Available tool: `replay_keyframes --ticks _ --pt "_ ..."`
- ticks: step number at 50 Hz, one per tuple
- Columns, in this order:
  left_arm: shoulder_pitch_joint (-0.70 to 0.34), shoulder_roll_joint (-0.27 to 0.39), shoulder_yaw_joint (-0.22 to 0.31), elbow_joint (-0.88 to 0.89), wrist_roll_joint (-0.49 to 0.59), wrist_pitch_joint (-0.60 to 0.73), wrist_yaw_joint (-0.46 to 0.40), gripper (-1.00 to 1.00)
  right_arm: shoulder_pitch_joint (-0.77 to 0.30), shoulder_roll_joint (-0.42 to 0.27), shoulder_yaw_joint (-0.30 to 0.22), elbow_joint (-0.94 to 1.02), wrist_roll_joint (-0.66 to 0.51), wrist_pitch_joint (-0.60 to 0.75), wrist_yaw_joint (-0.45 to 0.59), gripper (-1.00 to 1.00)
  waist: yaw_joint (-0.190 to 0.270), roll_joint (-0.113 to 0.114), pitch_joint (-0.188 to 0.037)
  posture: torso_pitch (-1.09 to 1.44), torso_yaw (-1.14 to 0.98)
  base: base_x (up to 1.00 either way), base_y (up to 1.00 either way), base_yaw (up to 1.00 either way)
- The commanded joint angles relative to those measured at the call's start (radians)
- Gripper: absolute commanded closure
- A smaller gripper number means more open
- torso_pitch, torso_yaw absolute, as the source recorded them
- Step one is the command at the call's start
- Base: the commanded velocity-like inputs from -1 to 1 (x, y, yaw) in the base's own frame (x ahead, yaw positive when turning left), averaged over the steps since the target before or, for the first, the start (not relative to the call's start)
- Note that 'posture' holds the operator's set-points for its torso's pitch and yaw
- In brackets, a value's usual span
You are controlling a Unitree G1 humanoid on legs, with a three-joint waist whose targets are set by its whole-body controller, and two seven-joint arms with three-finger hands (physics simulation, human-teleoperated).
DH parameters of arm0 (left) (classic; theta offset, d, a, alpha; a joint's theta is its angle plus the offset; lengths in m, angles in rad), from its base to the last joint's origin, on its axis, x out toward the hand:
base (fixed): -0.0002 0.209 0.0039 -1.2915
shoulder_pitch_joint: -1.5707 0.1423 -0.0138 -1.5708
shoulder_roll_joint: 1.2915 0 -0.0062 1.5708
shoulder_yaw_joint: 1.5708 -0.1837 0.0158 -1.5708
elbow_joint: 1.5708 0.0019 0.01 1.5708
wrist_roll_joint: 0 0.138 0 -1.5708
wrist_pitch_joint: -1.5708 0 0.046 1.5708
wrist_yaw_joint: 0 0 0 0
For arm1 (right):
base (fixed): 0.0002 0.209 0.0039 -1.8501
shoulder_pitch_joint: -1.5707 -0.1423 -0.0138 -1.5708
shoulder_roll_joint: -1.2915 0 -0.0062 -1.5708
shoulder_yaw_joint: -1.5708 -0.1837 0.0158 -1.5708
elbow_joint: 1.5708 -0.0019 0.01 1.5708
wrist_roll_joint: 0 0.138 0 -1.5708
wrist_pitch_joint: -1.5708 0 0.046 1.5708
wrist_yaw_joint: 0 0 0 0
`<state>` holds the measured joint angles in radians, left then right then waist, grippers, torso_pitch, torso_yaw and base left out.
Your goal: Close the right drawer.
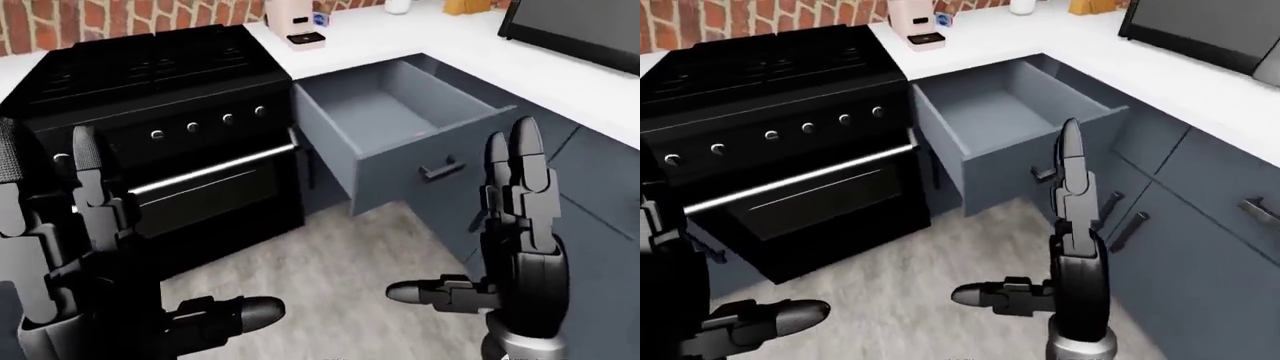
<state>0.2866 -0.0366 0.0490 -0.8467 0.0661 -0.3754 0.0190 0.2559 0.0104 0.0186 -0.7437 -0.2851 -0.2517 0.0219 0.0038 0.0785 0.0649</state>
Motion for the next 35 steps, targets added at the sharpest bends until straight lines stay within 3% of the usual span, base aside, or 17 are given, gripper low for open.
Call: replay_keyframes --ticks 1,8,10,11,12,13,15,20,22,23,24,25,26,27,30,35 --pt "-0.011 0.0 -0.01 -0.033 0.002 -0.023 -0.002 -1.0 -0.01 -0.002 -0.008 -0.052 0.005 -0.028 -0.011 -1.0 -0.003 -0.006 -0.015 0.0 0.0 0.0 0.0 -0.85" --pt "-0.008 0.001 -0.017 -0.041 0.005 -0.016 0.0 -1.0 -0.008 -0.003 -0.013 -0.061 0.012 -0.019 -0.005 -1.0 0.005 -0.093 -0.016 0.0 0.0 0.0 0.0 -0.83" --pt "-0.008 0.001 -0.018 -0.042 0.005 -0.016 0.001 -1.0 -0.013 -0.003 -0.012 -0.051 0.009 -0.022 -0.006 -1.0 -0.002 -0.14 -0.028 0.0 0.0 0.0 0.0 -0.77" --pt "-0.007 0.002 -0.018 -0.041 0.005 -0.018 0.001 -1.0 -0.012 -0.002 -0.01 -0.048 0.007 -0.025 -0.007 -1.0 -0.016 -0.184 -0.046 0.0 0.0 0.0 0.0 -0.77" --pt "-0.007 0.002 -0.016 -0.039 0.003 -0.019 0.001 -1.0 -0.009 -0.002 -0.008 -0.047 0.006 -0.028 -0.008 -1.0 -0.023 -0.132 -0.021 0.0 0.0 0.0 0.0 -0.77" --pt "-0.007 0.002 -0.016 -0.038 0.003 -0.02 0.001 -1.0 -0.011 -0.002 -0.007 -0.044 0.006 -0.028 -0.009 -1.0 -0.028 -0.141 -0.026 0.0 0.0 0.0 0.0 -0.77" --pt "-0.007 0.002 -0.016 -0.039 0.004 -0.02 0.001 -1.0 -0.012 -0.002 -0.006 -0.043 0.005 -0.029 -0.011 -1.0 -0.04 -0.119 -0.031 0.0 0.0 0.0 0.0 -0.77" --pt "-0.007 0.003 -0.015 -0.038 0.001 -0.021 -0.001 -1.0 -0.017 -0.004 -0.006 -0.042 0.008 -0.026 -0.011 -1.0 -0.02 -0.062 0.001 0.0 0.0 0.0 0.0 -0.65" --pt "-0.005 0.002 -0.014 -0.034 0.0 -0.027 -0.001 -1.0 -0.014 -0.005 -0.006 -0.043 0.008 -0.028 -0.01 -1.0 -0.017 -0.027 0.008 0.0 0.0 0.15 0.0 -0.43" --pt "-0.005 0.002 -0.014 -0.033 0.001 -0.027 -0.001 -1.0 -0.014 -0.004 -0.005 -0.042 0.008 -0.029 -0.011 -1.0 -0.015 -0.003 0.009 0.0 0.0 0.2 0.0 -0.42" --pt "-0.004 0.002 -0.015 -0.033 0.001 -0.029 -0.001 -1.0 -0.009 -0.003 -0.003 -0.043 0.005 -0.032 -0.011 -1.0 -0.005 0.035 -0.005 0.0 0.0 0.2 0.0 -0.41" --pt "-0.004 0.002 -0.014 -0.03 0.0 -0.031 -0.001 -1.0 -0.012 -0.004 -0.003 -0.042 0.006 -0.03 -0.011 -1.0 0.003 0.018 0.002 0.0 0.0 0.23 0.0 -0.4" --pt "-0.004 0.002 -0.014 -0.027 -0.001 -0.035 -0.001 -1.0 -0.016 -0.004 -0.005 -0.039 0.009 -0.028 -0.011 -1.0 0.004 0.004 0.026 0.0 0.0 0.23 0.0 -0.39" --pt "-0.003 0.002 -0.014 -0.026 -0.001 -0.038 -0.002 -1.0 -0.016 -0.004 -0.005 -0.037 0.008 -0.03 -0.012 -1.0 0.0 0.006 0.023 0.0 0.0 0.23 0.0 -0.4" --pt "-0.002 0.002 -0.013 -0.023 -0.002 -0.042 -0.002 -1.0 -0.013 -0.004 -0.003 -0.037 0.006 -0.032 -0.013 -1.0 -0.001 -0.015 -0.002 0.0 0.0 0.23 0.0 -0.4" --pt "0.0 0.001 -0.014 -0.027 -0.002 -0.039 -0.002 -1.0 -0.011 -0.005 -0.003 -0.041 0.008 -0.032 -0.011 -1.0 0.009 -0.066 -0.004 0.0 0.0 0.23 0.0 -0.39"
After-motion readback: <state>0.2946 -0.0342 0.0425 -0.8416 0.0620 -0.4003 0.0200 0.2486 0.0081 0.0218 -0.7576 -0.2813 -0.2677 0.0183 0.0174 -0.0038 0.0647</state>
